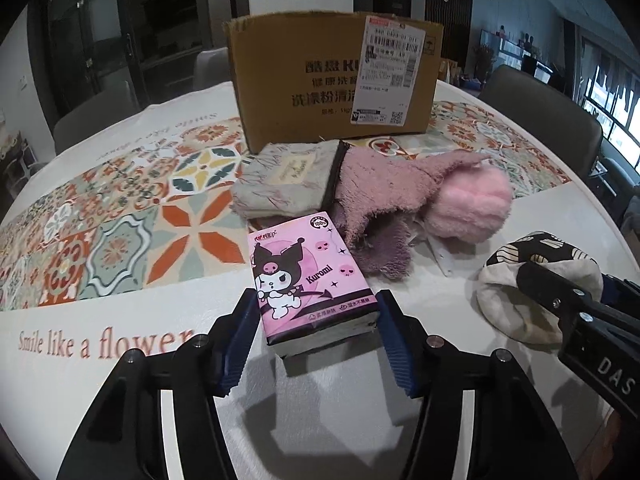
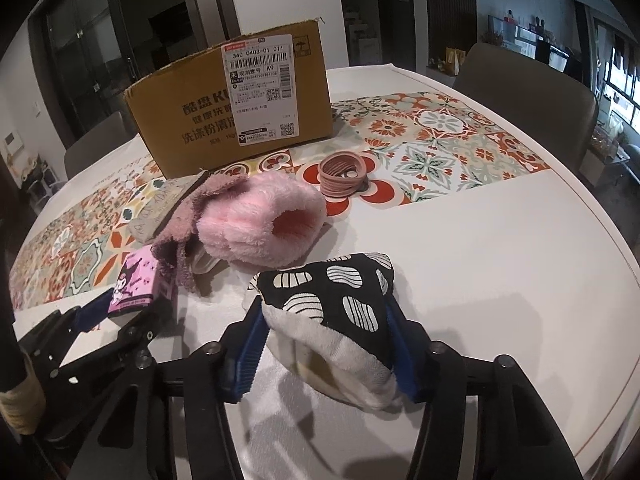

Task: Organize soft objects
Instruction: 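Grasp the pink Kuromi tissue pack with the left tool while the right tool grasps the black-and-white pouch, then carry both items to the cardboard box and release them inside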

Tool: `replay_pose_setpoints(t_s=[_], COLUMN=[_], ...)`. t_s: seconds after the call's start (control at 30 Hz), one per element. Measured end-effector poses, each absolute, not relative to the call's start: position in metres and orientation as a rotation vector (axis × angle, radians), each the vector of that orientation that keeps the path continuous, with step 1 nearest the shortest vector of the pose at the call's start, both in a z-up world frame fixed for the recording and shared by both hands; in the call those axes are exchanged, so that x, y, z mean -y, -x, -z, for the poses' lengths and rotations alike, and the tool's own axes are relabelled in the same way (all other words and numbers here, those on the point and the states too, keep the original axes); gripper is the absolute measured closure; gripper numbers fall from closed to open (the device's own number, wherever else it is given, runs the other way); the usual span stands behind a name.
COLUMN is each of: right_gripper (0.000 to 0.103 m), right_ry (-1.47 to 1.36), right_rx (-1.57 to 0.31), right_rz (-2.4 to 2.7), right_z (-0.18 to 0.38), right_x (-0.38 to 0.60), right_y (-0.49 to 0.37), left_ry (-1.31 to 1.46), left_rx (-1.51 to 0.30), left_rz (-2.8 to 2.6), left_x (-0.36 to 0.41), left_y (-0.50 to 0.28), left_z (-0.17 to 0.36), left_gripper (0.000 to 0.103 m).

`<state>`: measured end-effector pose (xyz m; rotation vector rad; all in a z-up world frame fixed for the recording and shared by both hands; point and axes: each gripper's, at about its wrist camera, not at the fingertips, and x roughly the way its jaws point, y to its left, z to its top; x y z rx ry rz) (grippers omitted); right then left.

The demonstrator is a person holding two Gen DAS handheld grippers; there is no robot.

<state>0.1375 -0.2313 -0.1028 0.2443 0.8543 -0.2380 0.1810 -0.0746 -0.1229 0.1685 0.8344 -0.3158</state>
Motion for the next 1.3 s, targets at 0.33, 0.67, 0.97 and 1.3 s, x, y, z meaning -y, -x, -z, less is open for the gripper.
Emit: replay_pose_setpoints(t_s=[0.33, 0.67, 0.97, 1.3], right_gripper=[0.056, 0.056, 0.056, 0.056], right_ry=[-0.235, -0.165, -0.119, -0.081], right_rx=[-0.818, -0.665, -0.549, -0.443], right_rz=[0.221, 0.213, 0.193, 0.18], right_z=[0.079, 0.014, -0.033, -0.08], right_x=[0.219, 0.21, 0.213, 0.225], right_y=[-0.113, -0.107, -0.129, -0.17], left_ry=[-0.139, -0.132, -0.134, -0.142], left_rx=[-0.777, -0.692, -0.608, -0.518], left_rz=[0.32, 0.338, 0.356, 0.351], left_x=[0.059, 0.056, 0.062, 0.072], left_y=[-0.153, -0.154, -0.175, -0.212], left_z=[0.083, 0.024, -0.022, -0.066], left_gripper=[0.045, 0.045, 0.045, 0.045])
